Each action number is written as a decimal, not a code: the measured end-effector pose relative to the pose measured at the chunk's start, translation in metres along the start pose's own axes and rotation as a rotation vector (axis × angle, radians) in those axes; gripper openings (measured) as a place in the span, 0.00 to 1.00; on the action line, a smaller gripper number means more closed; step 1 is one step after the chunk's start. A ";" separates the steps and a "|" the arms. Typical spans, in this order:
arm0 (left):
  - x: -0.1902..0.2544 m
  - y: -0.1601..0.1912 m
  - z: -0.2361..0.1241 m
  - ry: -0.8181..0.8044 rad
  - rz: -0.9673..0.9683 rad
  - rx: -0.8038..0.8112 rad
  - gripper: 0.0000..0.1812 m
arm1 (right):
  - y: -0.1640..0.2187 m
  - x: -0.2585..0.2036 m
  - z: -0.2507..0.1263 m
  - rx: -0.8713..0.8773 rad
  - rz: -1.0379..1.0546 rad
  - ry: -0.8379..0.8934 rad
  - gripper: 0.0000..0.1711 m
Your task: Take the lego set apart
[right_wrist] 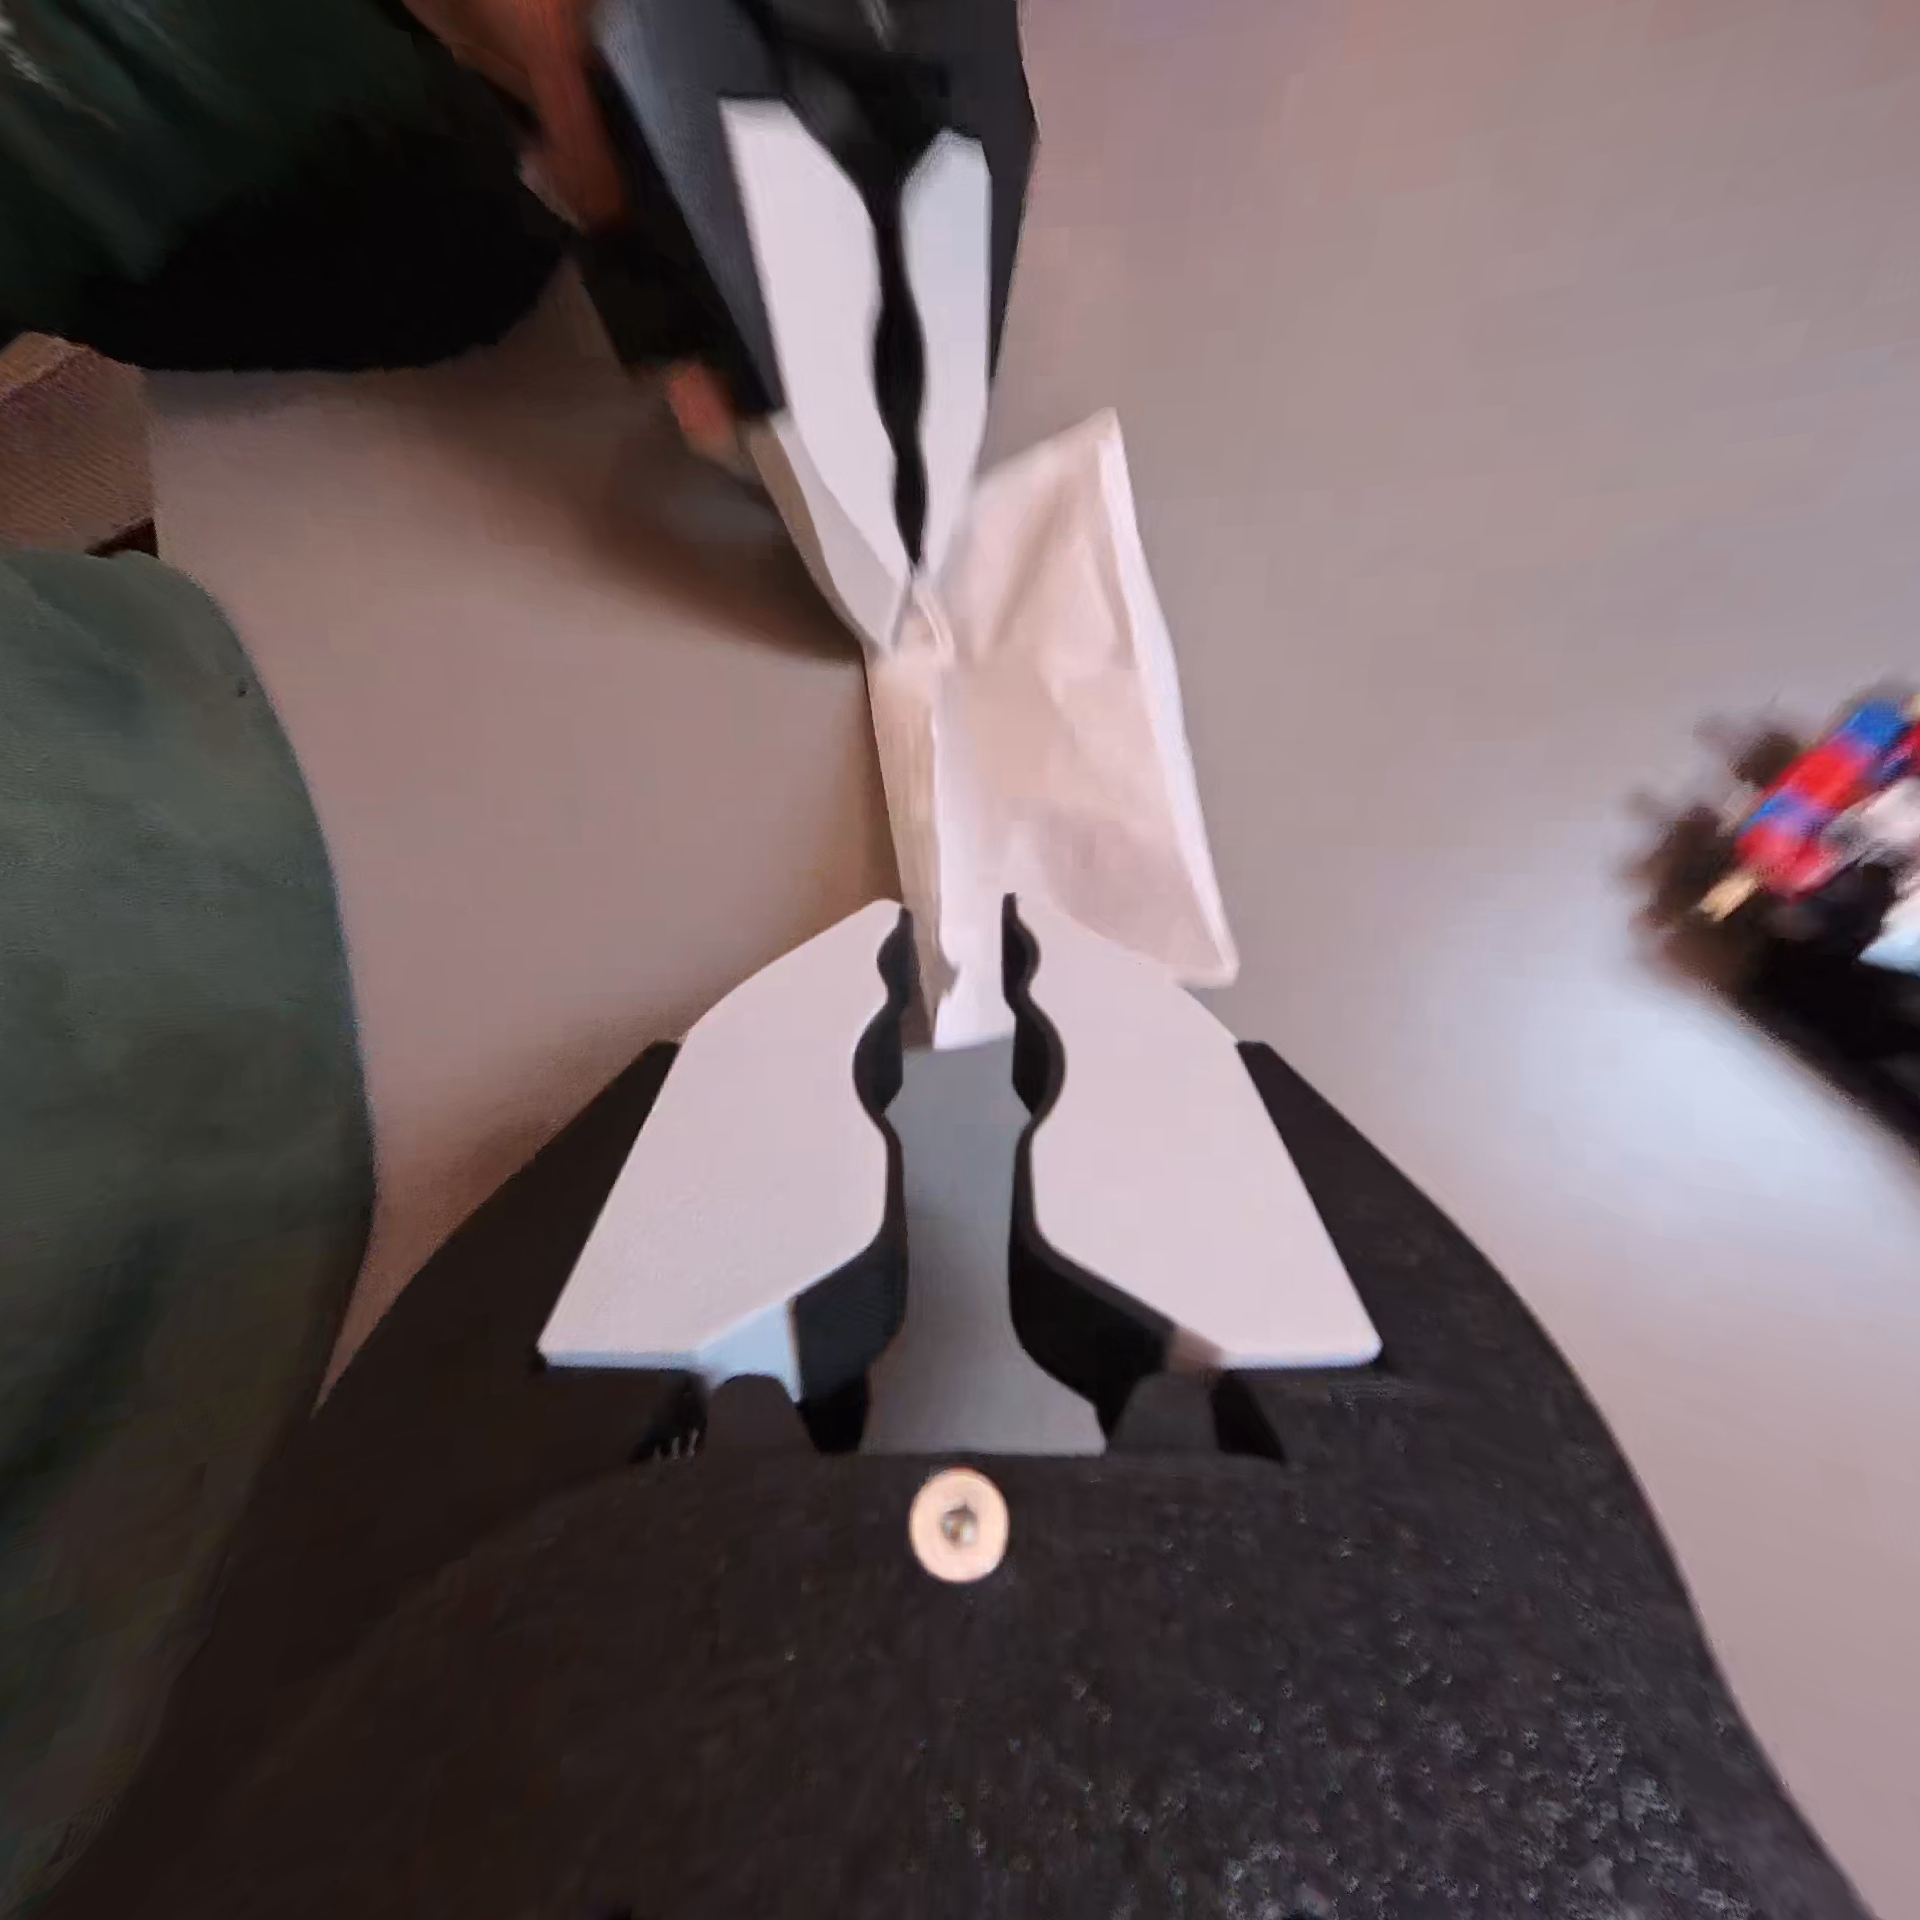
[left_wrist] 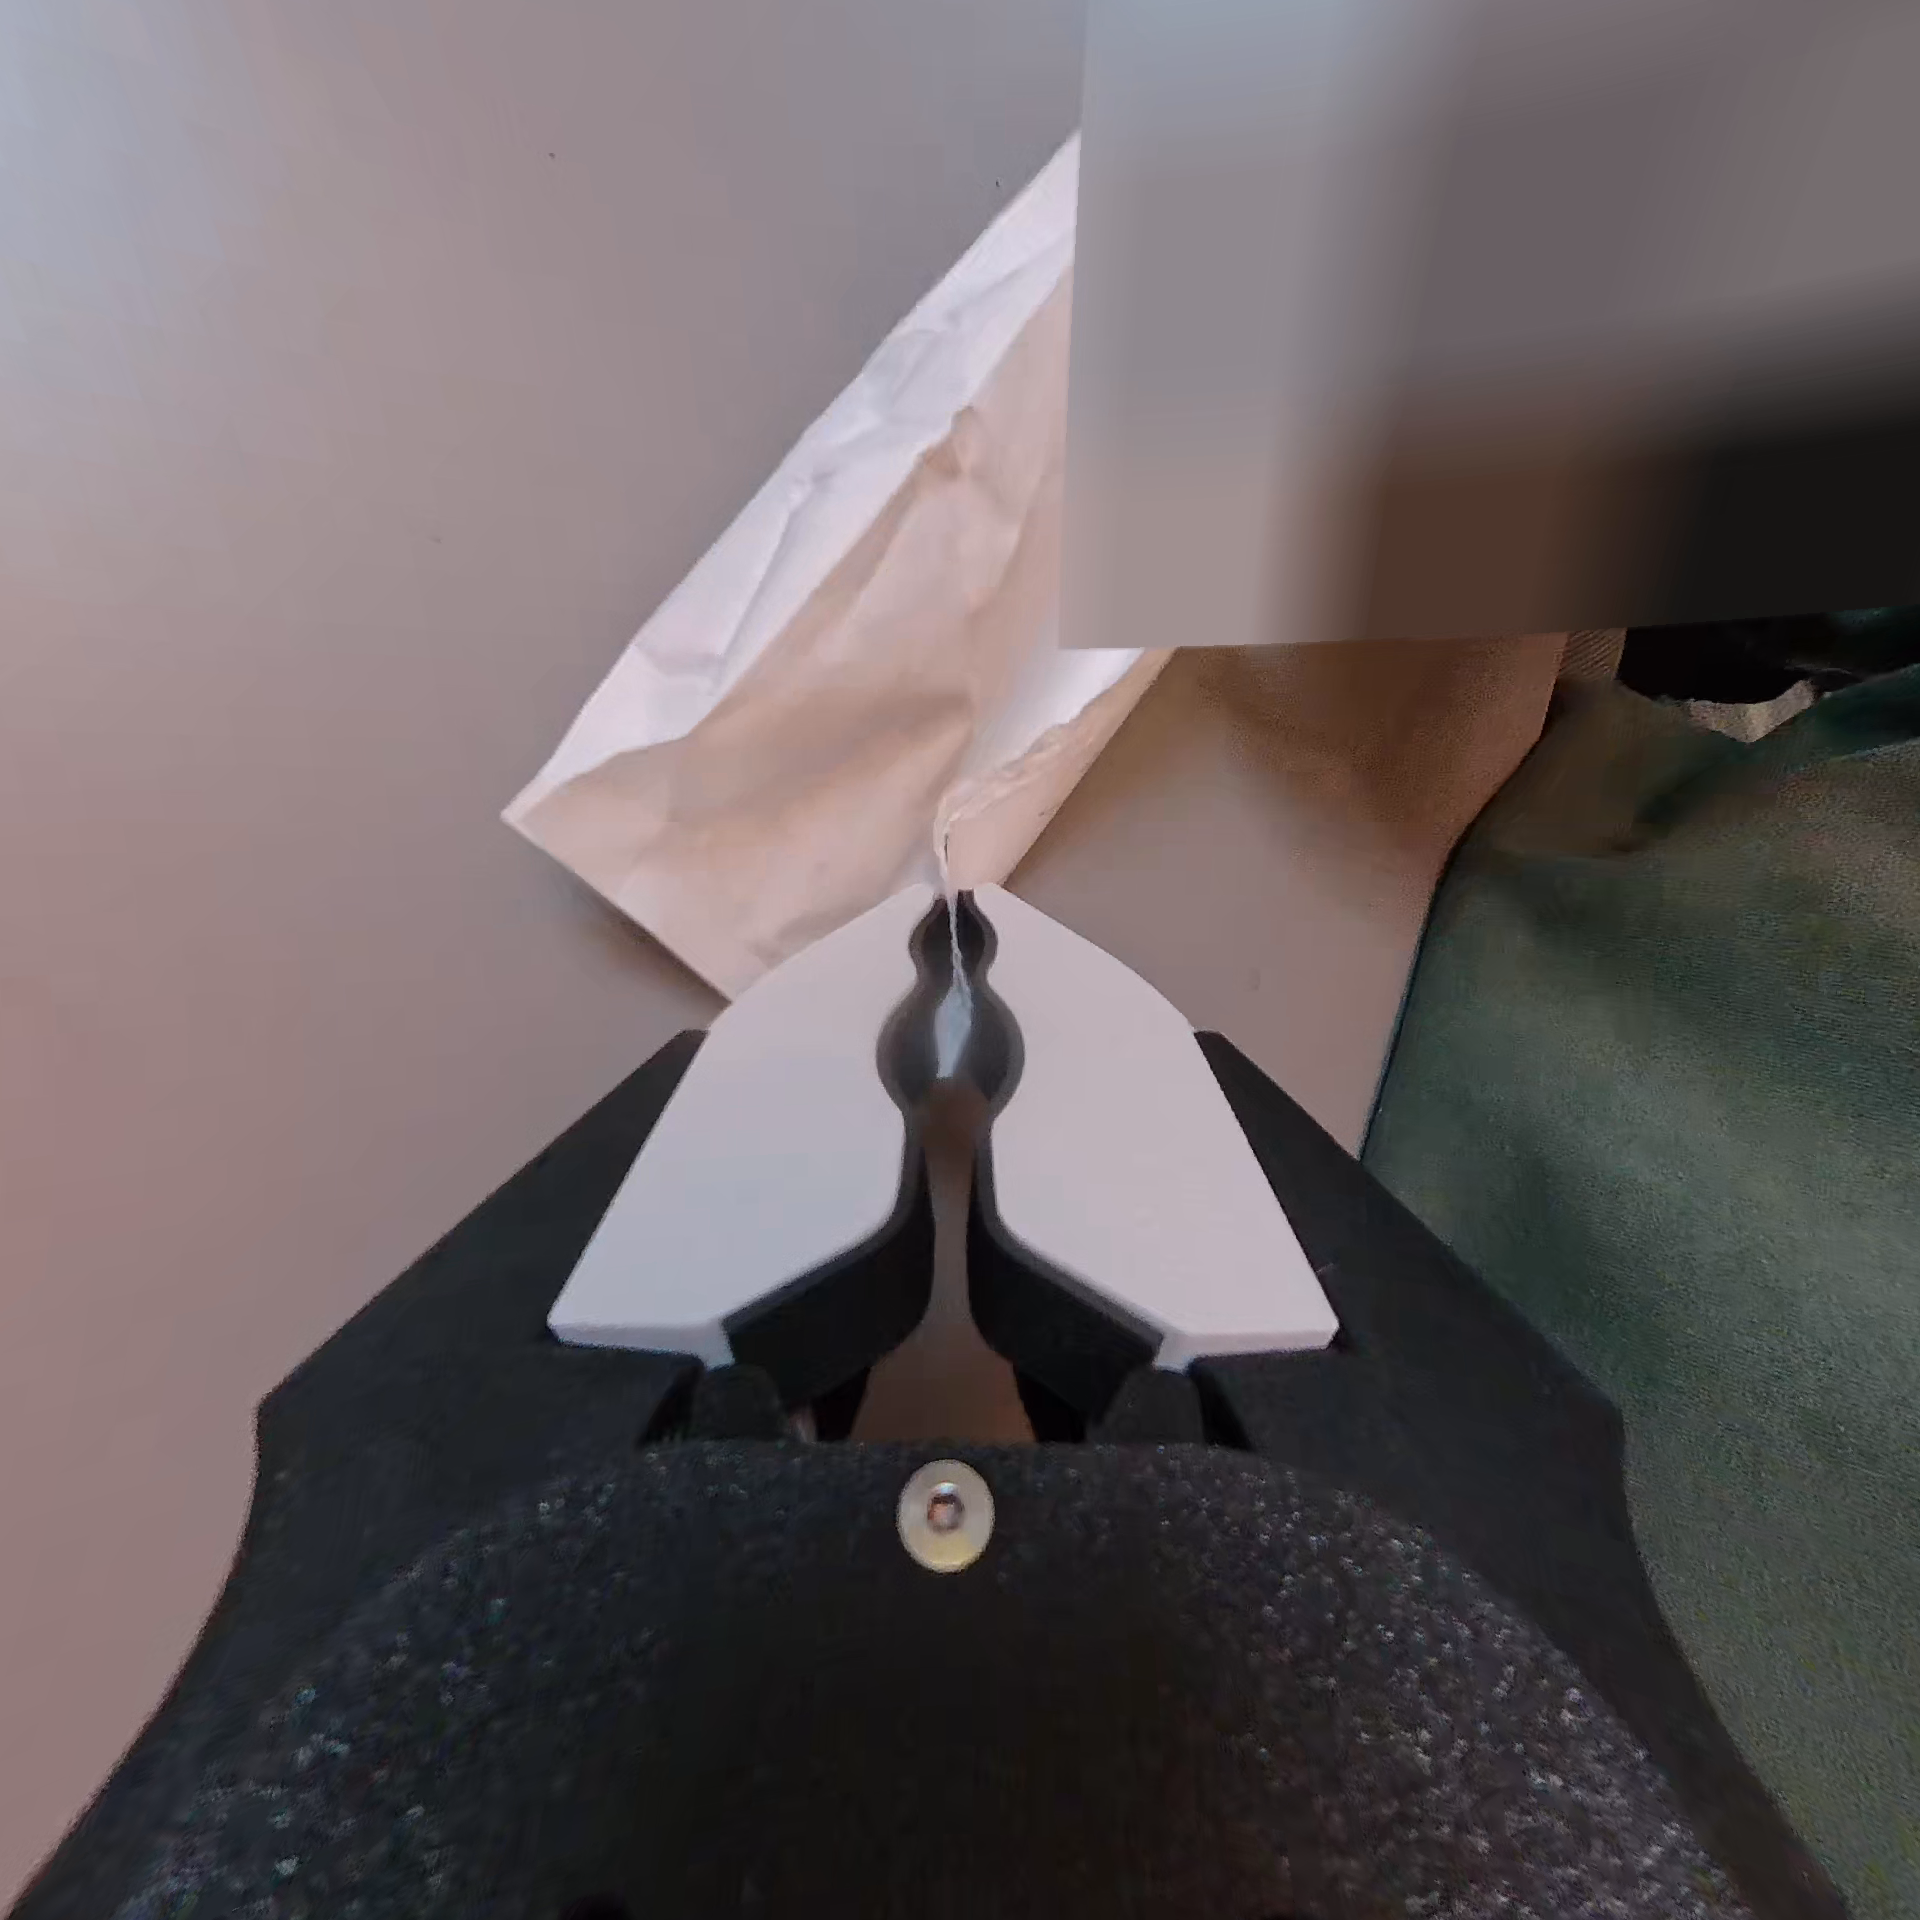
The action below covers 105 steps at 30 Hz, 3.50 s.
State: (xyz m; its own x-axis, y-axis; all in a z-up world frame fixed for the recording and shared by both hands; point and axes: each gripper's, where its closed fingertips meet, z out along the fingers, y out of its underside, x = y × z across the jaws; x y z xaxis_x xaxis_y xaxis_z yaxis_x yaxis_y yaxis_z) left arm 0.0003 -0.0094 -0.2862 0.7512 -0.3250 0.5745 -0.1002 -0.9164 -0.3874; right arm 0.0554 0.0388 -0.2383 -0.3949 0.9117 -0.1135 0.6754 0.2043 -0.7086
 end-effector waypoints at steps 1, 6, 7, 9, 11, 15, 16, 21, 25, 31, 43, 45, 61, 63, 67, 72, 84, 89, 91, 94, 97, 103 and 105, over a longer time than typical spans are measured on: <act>0.000 0.000 0.000 0.006 -0.002 0.001 0.01 | -0.013 -0.006 -0.003 0.032 -0.071 0.018 0.10; 0.000 0.000 0.000 0.008 0.000 -0.004 0.01 | -0.032 -0.038 0.032 -0.047 -0.305 0.036 0.06; 0.000 0.000 0.000 0.010 -0.001 -0.002 0.01 | -0.029 -0.033 0.044 -0.086 -0.312 0.062 0.04; 0.001 0.000 0.000 0.018 -0.001 0.003 0.01 | -0.021 -0.023 0.064 -0.142 -0.274 0.070 0.00; 0.001 0.000 0.000 0.018 0.003 0.010 0.01 | -0.014 -0.014 0.074 -0.192 -0.230 0.072 0.00; 0.001 0.000 0.000 0.035 0.007 0.022 0.01 | -0.009 -0.012 0.077 -0.249 -0.250 0.056 0.00; 0.001 0.000 0.000 0.048 0.003 0.027 0.01 | -0.009 -0.012 0.078 -0.257 -0.257 0.056 0.00; -0.006 0.006 -0.014 -0.018 0.051 0.042 0.06 | -0.007 -0.012 0.079 -0.301 -0.240 0.046 0.00; -0.005 0.012 -0.051 -0.137 0.157 0.143 0.00 | -0.007 -0.012 0.079 -0.301 -0.213 0.025 0.00; 0.017 0.002 -0.016 -0.120 0.242 0.182 0.00 | -0.007 -0.013 0.079 -0.299 -0.208 0.014 0.00; -0.015 0.009 -0.015 -0.187 0.104 0.130 0.00 | -0.007 -0.013 0.079 -0.286 -0.228 0.017 0.00; -0.015 0.009 -0.015 -0.195 0.110 0.126 0.00 | -0.007 -0.013 0.079 -0.284 -0.232 0.020 0.00; -0.017 0.011 -0.016 -0.319 0.246 0.126 0.02 | 0.011 -0.012 0.060 -0.223 -0.388 0.113 0.00; -0.017 0.011 -0.016 -0.324 0.250 0.125 0.02 | 0.015 -0.011 0.055 -0.205 -0.392 0.114 0.00; -0.017 0.011 -0.016 -0.324 0.252 0.125 0.02 | 0.024 -0.010 0.045 -0.161 -0.380 0.105 0.00; -0.017 0.013 -0.017 -0.312 0.247 0.127 0.02 | 0.038 -0.005 0.031 -0.131 -0.332 0.107 0.00; -0.014 0.013 -0.016 -0.301 0.260 0.135 0.02 | 0.047 -0.002 0.020 -0.129 -0.351 0.139 0.00; -0.013 0.014 -0.016 -0.302 0.265 0.129 0.01 | 0.008 -0.011 0.015 -0.039 -0.305 0.103 0.00; -0.013 0.014 -0.016 -0.306 0.274 0.130 0.01 | -0.015 -0.022 0.024 -0.006 -0.331 0.077 0.00; -0.013 0.014 -0.016 -0.308 0.281 0.135 0.01 | -0.032 -0.030 0.057 -0.031 -0.340 0.051 0.00; -0.012 0.014 -0.016 -0.318 0.301 0.142 0.01 | -0.026 -0.025 0.084 -0.126 -0.345 0.045 0.00; -0.011 0.014 -0.016 -0.336 0.355 0.133 0.01 | -0.021 -0.026 0.094 -0.192 -0.316 0.016 0.00; -0.005 0.016 -0.014 -0.303 0.398 0.129 0.00 | -0.021 -0.026 0.095 -0.194 -0.278 -0.001 0.00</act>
State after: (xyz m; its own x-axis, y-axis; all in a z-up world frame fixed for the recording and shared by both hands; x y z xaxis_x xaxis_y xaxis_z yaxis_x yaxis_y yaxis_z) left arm -0.0143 -0.0260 -0.2847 0.8286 -0.5427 0.1372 -0.3497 -0.6932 -0.6302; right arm -0.0077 -0.0226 -0.2862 -0.5807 0.8115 0.0648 0.6480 0.5090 -0.5666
